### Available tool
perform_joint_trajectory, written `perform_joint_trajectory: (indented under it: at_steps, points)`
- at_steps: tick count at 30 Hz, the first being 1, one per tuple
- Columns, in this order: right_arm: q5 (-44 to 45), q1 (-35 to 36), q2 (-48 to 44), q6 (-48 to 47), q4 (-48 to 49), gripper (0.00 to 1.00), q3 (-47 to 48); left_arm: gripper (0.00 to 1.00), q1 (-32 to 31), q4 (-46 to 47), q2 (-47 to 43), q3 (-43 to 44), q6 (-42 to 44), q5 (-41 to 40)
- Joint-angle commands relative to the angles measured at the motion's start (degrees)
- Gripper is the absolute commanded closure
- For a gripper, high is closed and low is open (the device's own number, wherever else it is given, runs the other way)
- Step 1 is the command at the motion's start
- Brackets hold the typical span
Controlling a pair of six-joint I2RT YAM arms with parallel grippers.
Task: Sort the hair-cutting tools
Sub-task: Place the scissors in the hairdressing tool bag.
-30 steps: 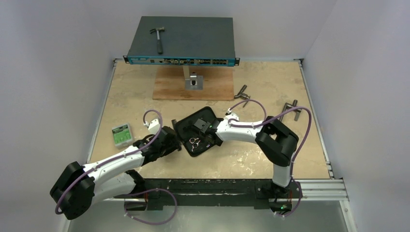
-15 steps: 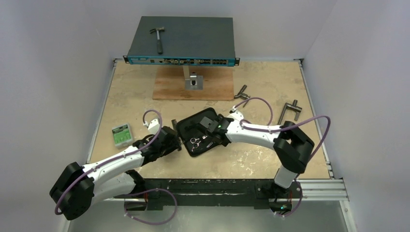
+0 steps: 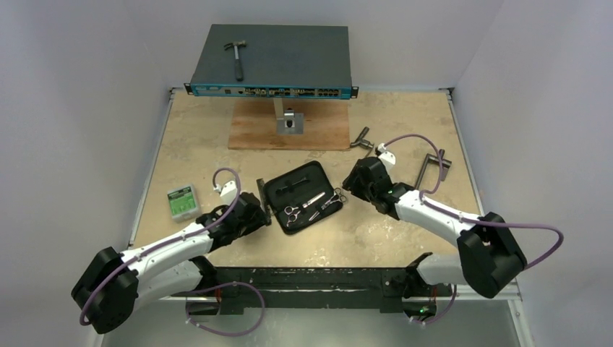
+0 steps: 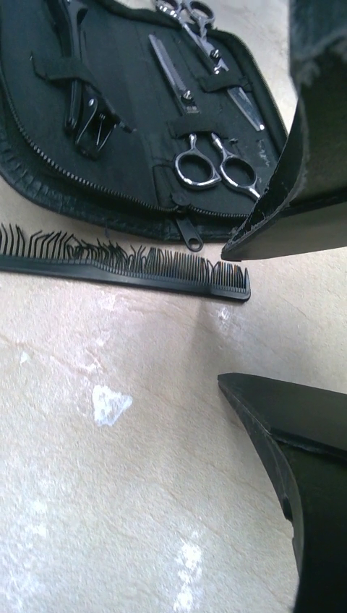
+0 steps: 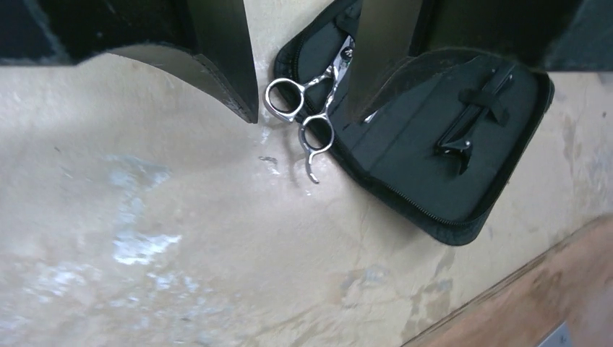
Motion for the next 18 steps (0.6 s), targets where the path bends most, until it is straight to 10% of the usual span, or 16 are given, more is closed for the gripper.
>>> perform_joint_trajectory:
  at_steps: [1, 18]
  points:
    - [-13.1, -2.8, 1.8, -10.7, 15.1, 0.51, -2.4, 0.42, -0.3, 5.5, -2.0, -1.8, 3.8, 2.1]
    - [-17.8, -3.8, 8.5, -14.5, 19.8, 0.52, -5.3, 0.42, -0.3, 10.9, 1.3, -2.0, 7.1, 5.4]
